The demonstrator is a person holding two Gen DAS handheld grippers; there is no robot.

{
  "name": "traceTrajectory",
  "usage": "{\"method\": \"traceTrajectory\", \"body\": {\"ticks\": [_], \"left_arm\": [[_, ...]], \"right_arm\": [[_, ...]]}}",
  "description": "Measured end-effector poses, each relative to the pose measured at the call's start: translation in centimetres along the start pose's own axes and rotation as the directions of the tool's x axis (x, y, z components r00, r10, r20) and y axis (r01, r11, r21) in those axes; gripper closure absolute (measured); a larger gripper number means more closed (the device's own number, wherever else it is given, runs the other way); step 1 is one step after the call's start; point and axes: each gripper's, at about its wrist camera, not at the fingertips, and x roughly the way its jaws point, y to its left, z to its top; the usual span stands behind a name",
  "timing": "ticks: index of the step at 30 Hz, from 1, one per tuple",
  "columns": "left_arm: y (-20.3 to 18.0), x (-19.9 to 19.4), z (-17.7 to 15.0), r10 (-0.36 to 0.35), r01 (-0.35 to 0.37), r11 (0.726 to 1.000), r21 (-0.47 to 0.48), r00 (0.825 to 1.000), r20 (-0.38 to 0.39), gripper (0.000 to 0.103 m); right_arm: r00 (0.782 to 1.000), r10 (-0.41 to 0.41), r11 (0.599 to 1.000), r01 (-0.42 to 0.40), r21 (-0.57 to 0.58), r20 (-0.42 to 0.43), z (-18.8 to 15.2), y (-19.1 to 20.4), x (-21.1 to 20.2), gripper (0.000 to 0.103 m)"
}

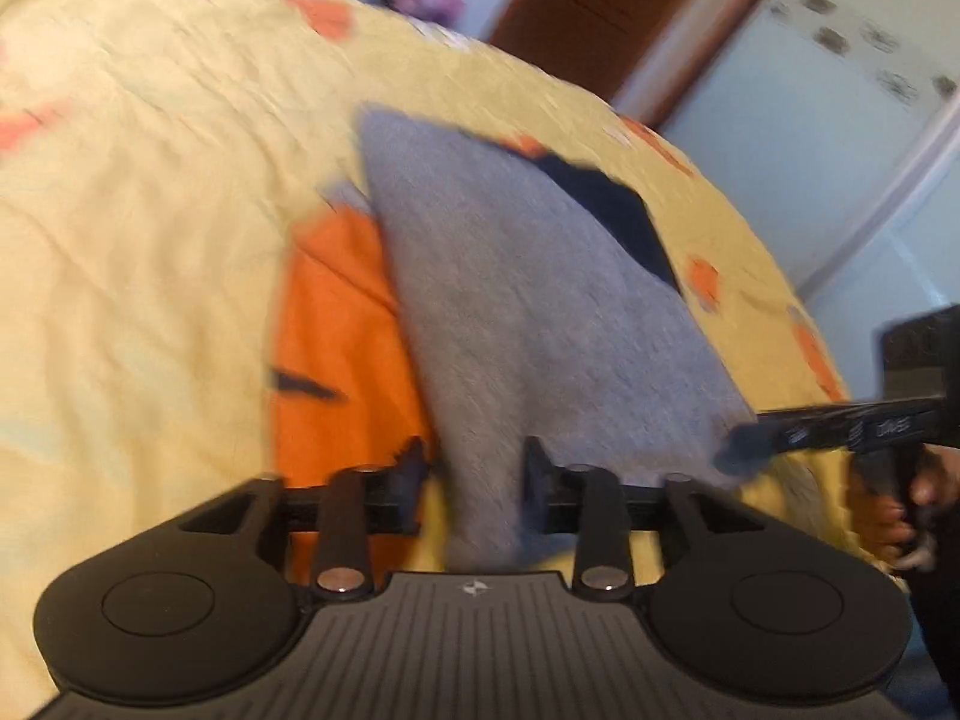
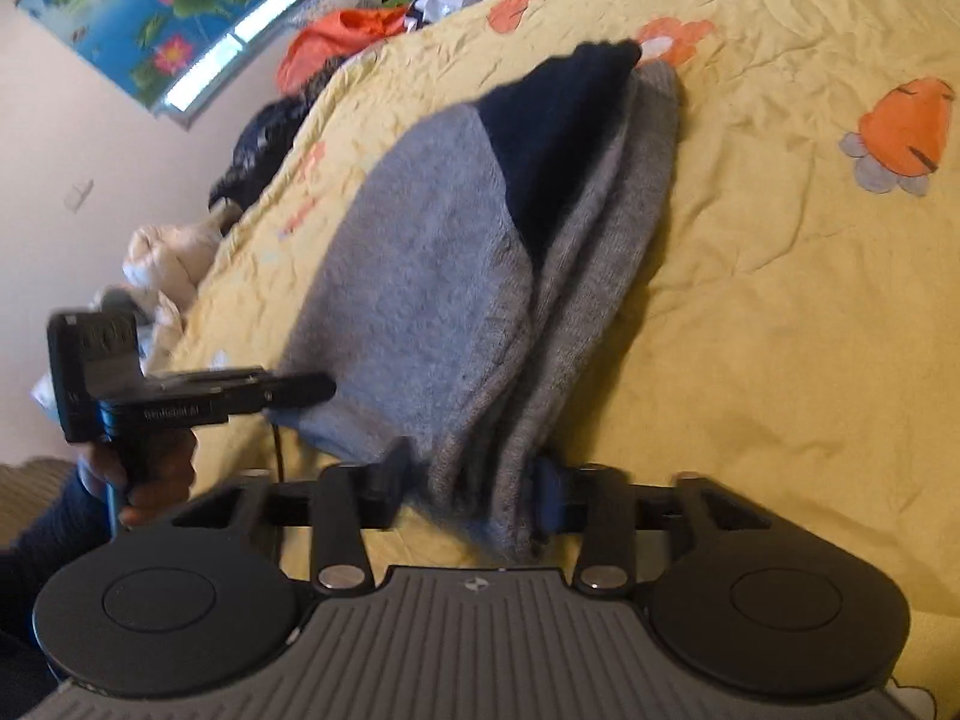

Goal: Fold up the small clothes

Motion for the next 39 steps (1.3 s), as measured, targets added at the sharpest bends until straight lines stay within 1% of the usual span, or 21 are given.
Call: {"method": "traceTrajectory", "body": {"ticks": [1,2,4,5,9,11,12,13,14,16,18,20,24,25,26,28,29,30,34,37,39], "left_arm": [[-0.8,-1.0,0.6,0.069,-0.072,0.996,0.042,0.995,0.074,0.039],[-2.1,-2.0,1.2,0.136,-0.157,0.982,0.105,0.974,0.180,0.024],[-4.6,-2.3,2.2,0.191,-0.270,0.940,0.210,0.923,0.333,0.019],[-5.7,-1.6,2.7,0.190,-0.291,0.924,0.250,0.914,0.359,0.019],[-8.7,3.8,3.4,0.126,-0.228,0.918,0.325,0.944,0.306,0.019],[-9.0,7.3,3.2,0.177,-0.250,0.912,0.326,0.955,0.239,0.019],[-9.1,8.4,2.9,0.203,-0.279,0.902,0.329,0.948,0.247,0.018],[-9.5,9.0,2.4,0.211,-0.302,0.887,0.348,0.938,0.276,0.016],[-9.7,9.3,2.3,0.214,-0.307,0.884,0.353,0.937,0.278,0.016],[-9.7,9.3,2.5,0.195,-0.285,0.892,0.351,0.943,0.268,0.016],[-9.4,9.2,2.3,0.167,-0.255,0.895,0.367,0.952,0.257,0.016],[-9.2,9.5,2.3,0.167,-0.255,0.894,0.369,0.952,0.255,0.013],[-9.3,9.4,2.1,0.170,-0.261,0.890,0.374,0.950,0.261,0.011],[-9.4,9.3,2.1,0.170,-0.262,0.891,0.371,0.950,0.261,0.010],[-9.4,9.3,2.0,0.170,-0.261,0.893,0.366,0.950,0.262,0.010],[-9.4,9.3,2.0,0.168,-0.260,0.893,0.367,0.950,0.264,0.010],[-9.4,9.4,2.0,0.168,-0.261,0.893,0.367,0.949,0.266,0.008],[-9.4,9.4,2.0,0.168,-0.260,0.892,0.369,0.950,0.265,0.008],[-9.7,9.7,2.1,0.173,-0.263,0.890,0.373,0.950,0.259,0.005],[-9.6,9.7,2.0,0.163,-0.258,0.889,0.379,0.951,0.264,0.005],[-9.4,9.3,1.9,0.142,-0.240,0.892,0.384,0.953,0.268,0.005]], "right_arm": [[0.999,-0.016,1.000,0.015,0.025,0.049,0.6,-0.2,-1.0,0.042],[0.993,-0.027,0.999,0.022,0.041,0.116,1.3,-0.5,-2.0,0.040],[0.972,-0.023,0.998,0.009,0.063,0.235,3.5,-1.3,-3.4,0.039],[0.959,-0.044,0.996,0.021,0.084,0.280,4.9,-1.7,-3.7,0.039],[0.943,-0.146,0.986,0.113,0.125,0.297,10.5,-3.3,-0.5,0.040],[0.947,-0.193,0.979,0.168,0.115,0.257,12.3,-3.1,2.1,0.046],[0.948,-0.210,0.976,0.190,0.104,0.240,12.7,-2.7,3.4,0.051],[0.949,-0.215,0.976,0.199,0.090,0.229,13.2,-2.3,4.9,0.077],[0.951,-0.221,0.975,0.212,0.063,0.215,13.4,-2.1,5.5,0.088],[0.940,-0.258,0.962,0.271,-0.028,0.225,13.3,-2.0,5.4,0.090],[0.947,-0.245,0.969,0.236,0.068,0.209,14.2,-5.4,5.3,0.096],[0.958,-0.178,0.977,0.144,0.159,0.226,14.1,-7.5,4.9,0.096],[0.941,-0.257,0.966,0.250,0.060,0.220,13.5,-4.7,5.3,0.087],[0.936,-0.274,0.962,0.267,0.062,0.220,13.8,-4.2,5.1,0.074],[0.919,-0.312,0.950,0.304,0.072,0.239,13.9,-3.6,4.5,0.058],[0.839,-0.393,0.915,0.396,0.072,0.375,13.7,-1.7,2.9,0.057],[0.807,-0.389,0.909,0.414,0.043,0.444,13.5,-0.5,2.3,0.057],[0.798,-0.366,0.912,0.410,0.014,0.478,13.5,0.6,2.1,0.057],[0.885,-0.271,0.928,0.345,-0.143,0.378,13.4,3.8,5.0,0.058],[0.898,-0.373,0.892,0.417,-0.177,0.234,13.3,2.6,9.7,0.057],[0.900,-0.319,0.915,0.375,-0.153,0.297,12.9,-0.1,9.7,0.056]]}}
